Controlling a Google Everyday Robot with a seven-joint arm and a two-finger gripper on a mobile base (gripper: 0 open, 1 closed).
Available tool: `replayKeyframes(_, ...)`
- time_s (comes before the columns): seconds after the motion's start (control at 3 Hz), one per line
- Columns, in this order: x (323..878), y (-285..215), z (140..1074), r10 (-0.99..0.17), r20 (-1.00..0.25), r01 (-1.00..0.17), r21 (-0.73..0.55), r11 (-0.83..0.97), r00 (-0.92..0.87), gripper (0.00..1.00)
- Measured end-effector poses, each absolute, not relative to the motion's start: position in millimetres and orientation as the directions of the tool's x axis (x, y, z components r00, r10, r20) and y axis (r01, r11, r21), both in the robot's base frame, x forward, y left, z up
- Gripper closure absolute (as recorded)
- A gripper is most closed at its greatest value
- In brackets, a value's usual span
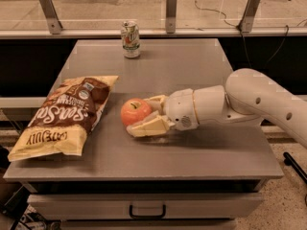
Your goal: Move apple near brown chip bag
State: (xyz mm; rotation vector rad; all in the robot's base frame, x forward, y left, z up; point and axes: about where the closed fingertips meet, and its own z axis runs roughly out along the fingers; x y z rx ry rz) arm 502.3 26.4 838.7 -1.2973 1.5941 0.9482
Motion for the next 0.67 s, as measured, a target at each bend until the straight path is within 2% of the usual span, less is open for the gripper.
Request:
replayKeyframes(0.33,501.5,28.5,839.1,-0.340,-0.935,-0.985,0.042,0.170,-0.098,0.12)
replayKeyframes(0.67,500.8,30.2,839.4,-0.341,-0.935,-0.985,0.041,0.167,-0.097,0.00)
